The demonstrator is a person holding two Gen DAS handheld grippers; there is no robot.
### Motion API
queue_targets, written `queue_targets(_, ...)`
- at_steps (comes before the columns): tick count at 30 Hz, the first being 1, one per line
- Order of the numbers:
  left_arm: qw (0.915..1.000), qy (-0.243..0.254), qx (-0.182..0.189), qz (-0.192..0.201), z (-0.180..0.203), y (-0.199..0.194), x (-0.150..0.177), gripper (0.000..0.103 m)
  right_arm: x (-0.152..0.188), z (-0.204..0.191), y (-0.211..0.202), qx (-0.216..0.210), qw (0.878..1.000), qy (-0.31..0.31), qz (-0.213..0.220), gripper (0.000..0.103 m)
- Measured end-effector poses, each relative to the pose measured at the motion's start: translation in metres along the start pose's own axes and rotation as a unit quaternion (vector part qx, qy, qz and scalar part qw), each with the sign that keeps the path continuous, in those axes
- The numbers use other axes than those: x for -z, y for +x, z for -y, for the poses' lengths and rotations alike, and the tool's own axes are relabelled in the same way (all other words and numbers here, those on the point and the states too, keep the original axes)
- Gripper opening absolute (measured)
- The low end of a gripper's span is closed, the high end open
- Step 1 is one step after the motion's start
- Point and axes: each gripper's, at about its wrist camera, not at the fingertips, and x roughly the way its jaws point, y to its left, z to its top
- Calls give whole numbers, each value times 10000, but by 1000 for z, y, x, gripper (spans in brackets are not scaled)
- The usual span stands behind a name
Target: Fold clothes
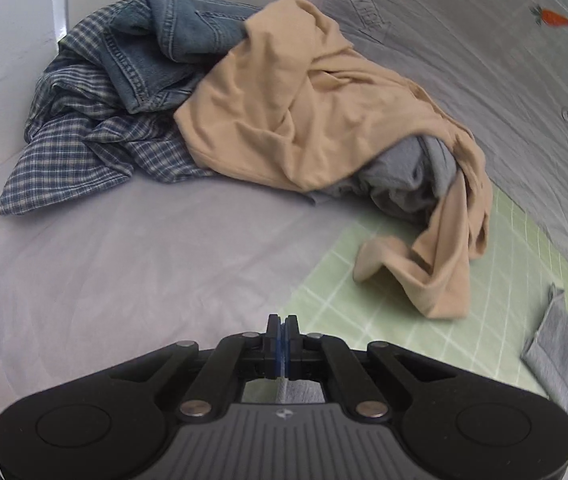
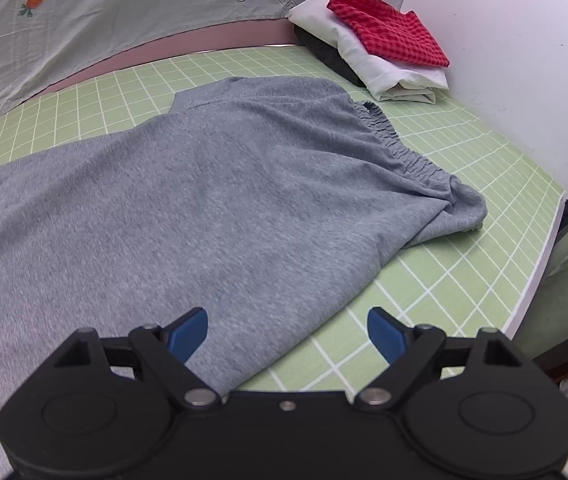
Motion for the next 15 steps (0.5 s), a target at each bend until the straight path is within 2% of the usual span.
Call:
queue_targets(5,9996,46,-261,70,11,1,5,4,0,3,-2,-130,9999,-54,-22,87)
queue_targets(7,9996,77,-236,103,18,-6,14,23,-2,10,-3,-169,9998,-68,25,87)
queue_targets(9,9996,109,-212,136,25,-12,23,36,-4,18,-4,-188,9998,-57,102,87)
queue_targets(13,9992,242,-254,192,55,-31,52,54,-12,44,5,-245,9995,105,167,87)
queue_targets(15,9994,288,-156,129,75,-41,72,57,-18,61,14,-335,9991,194,164,87)
